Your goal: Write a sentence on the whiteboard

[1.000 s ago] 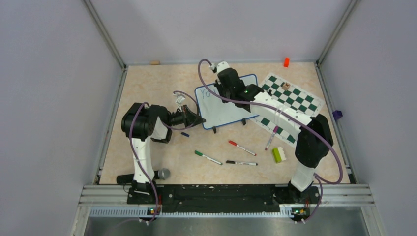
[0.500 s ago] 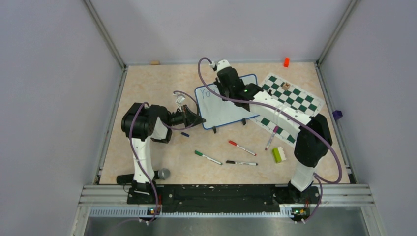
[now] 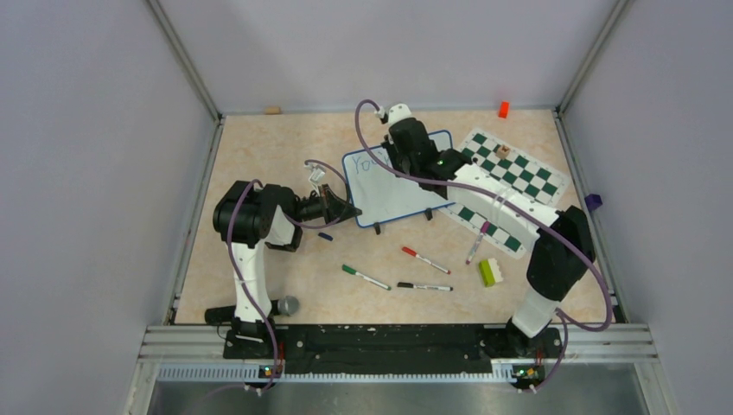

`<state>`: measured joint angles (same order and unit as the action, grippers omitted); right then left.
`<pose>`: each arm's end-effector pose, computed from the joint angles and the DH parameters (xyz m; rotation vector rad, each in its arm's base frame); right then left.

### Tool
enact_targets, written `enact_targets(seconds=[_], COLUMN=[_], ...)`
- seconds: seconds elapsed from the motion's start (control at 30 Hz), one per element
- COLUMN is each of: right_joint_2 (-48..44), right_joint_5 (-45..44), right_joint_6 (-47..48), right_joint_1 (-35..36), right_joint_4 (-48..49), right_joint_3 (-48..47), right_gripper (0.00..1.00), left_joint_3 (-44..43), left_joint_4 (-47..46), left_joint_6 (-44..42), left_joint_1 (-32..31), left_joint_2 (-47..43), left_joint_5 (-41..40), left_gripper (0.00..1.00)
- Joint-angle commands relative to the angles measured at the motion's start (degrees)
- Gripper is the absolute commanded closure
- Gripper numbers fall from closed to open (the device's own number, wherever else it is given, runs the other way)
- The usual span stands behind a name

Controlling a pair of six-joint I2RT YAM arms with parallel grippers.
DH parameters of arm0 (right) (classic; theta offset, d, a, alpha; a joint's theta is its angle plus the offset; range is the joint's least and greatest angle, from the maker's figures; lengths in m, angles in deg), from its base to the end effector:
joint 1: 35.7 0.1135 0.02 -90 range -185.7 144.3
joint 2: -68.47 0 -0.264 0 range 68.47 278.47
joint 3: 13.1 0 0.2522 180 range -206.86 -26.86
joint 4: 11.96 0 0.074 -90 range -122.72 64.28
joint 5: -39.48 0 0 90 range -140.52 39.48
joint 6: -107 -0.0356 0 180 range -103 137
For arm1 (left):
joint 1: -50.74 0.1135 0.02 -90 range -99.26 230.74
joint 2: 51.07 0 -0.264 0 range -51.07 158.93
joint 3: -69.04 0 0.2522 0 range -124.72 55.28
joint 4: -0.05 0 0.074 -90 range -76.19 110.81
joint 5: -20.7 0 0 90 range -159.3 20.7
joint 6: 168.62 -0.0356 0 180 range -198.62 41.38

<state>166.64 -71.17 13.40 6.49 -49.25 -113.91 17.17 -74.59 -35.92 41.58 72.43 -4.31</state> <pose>0.3031 0.2578 0.3254 -0.5101 2.0709 0.0769 0.3247 -0.0850 0.0990 0.5230 1.6996 -1.5262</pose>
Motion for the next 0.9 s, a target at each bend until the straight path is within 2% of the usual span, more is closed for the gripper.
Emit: enact_targets(seconds=[0.0,0.87], right_joint_2=[-4.4,-1.2], right_joint_5=[0.2,0.7], right_joint_6=[-0.1,0.2], right_joint_1=[-0.6,-1.0], right_joint_4=[2.6,3.3], right_joint_3=[0.5,1.8], right_gripper=[1.00,1.00], left_joint_3=[0.8,0.8], left_joint_4=[-4.4,-4.4], left_joint_6=[-1.1,-1.2], left_joint_1=[-0.7,-0.8], left_joint_2=[-2.0,-1.9], left_joint_5=[3.2,3.3], left_gripper=[0.95,0.95])
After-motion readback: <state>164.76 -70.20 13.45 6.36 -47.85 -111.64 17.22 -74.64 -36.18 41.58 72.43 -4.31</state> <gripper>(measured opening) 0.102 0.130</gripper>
